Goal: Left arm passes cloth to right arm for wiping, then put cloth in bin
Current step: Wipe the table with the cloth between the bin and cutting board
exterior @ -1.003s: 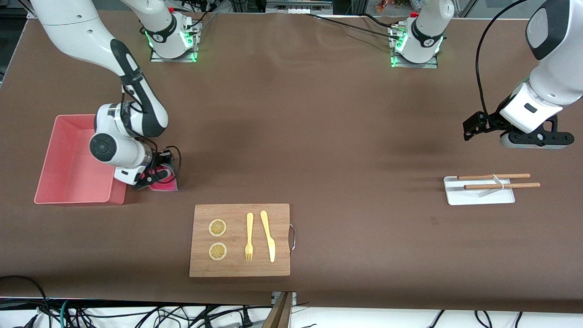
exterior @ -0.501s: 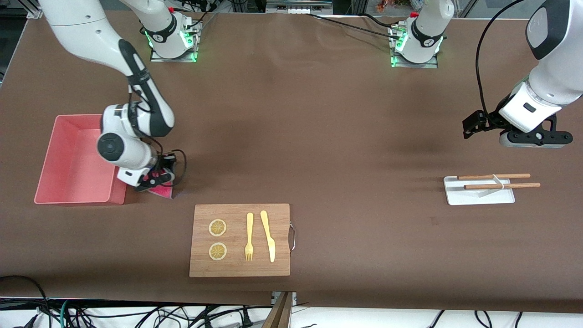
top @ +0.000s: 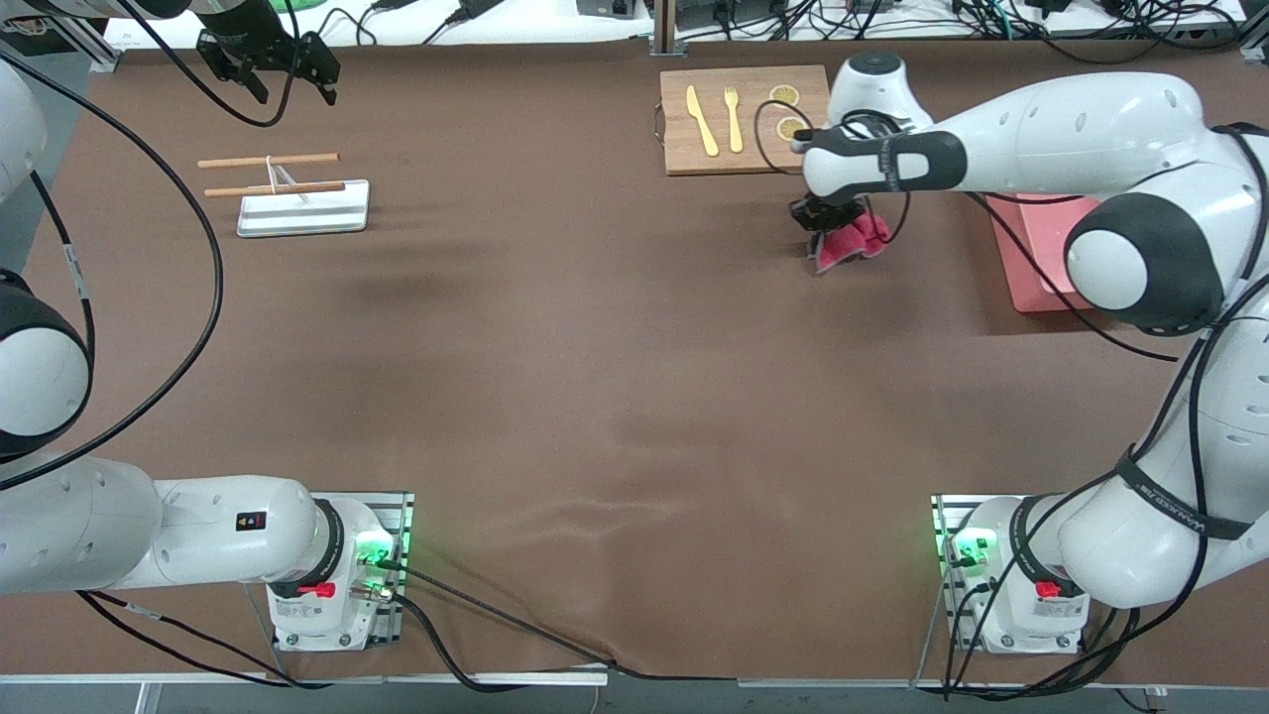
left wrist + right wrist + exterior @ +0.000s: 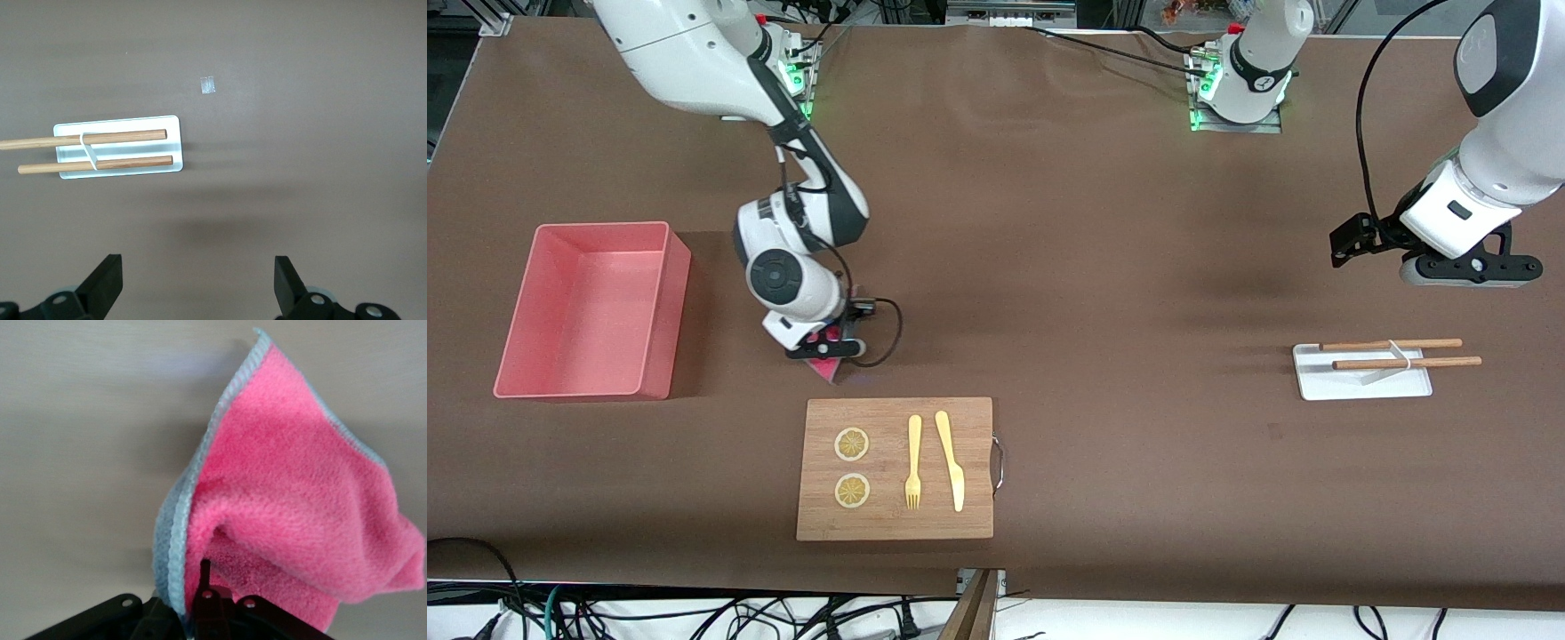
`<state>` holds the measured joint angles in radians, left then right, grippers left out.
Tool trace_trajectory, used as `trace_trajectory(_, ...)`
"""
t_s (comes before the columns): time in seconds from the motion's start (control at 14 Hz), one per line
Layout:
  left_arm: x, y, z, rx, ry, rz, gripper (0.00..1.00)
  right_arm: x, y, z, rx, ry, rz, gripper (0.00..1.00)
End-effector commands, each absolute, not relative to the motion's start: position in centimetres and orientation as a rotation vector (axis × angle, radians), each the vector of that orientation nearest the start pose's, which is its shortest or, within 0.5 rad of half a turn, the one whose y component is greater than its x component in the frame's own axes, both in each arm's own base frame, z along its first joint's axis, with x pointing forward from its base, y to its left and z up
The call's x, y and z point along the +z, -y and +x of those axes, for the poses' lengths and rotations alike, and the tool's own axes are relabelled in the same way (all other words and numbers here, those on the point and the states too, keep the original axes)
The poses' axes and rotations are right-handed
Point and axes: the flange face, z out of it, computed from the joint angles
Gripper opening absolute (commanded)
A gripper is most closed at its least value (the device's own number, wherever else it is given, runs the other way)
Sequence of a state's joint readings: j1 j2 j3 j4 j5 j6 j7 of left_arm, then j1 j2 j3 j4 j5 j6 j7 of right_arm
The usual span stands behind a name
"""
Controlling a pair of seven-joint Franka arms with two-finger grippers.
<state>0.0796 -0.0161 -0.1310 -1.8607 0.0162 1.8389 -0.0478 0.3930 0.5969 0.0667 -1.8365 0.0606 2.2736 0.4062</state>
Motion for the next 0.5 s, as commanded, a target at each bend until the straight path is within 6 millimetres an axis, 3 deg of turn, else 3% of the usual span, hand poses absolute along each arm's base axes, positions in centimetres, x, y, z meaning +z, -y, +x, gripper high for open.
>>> trace_trajectory(0.0,52.4,2.6,55.1,0.012,-0.026,-3.102,1.00,19.5,-33.7,57.1,0.308,-0.204,-3.085,0.00)
trace_trajectory(0.21,52.5,2.6,55.1,0.010,-0.023,-3.102,1.00,20.5,-38.5,56.6,0.323,-0.316,-3.030,0.00)
trace_trajectory(0.29,52.5,2.6,55.1,0.010,-0.023,-3.102,1.00,20.7,-38.5,56.4,0.338,-0.305,-3.033,0.00)
trace_trajectory(0.43,52.5,2.6,55.1,0.007,-0.023,-3.103,1.00,20.5,-36.5,57.0,0.375,-0.240,-3.052,0.00)
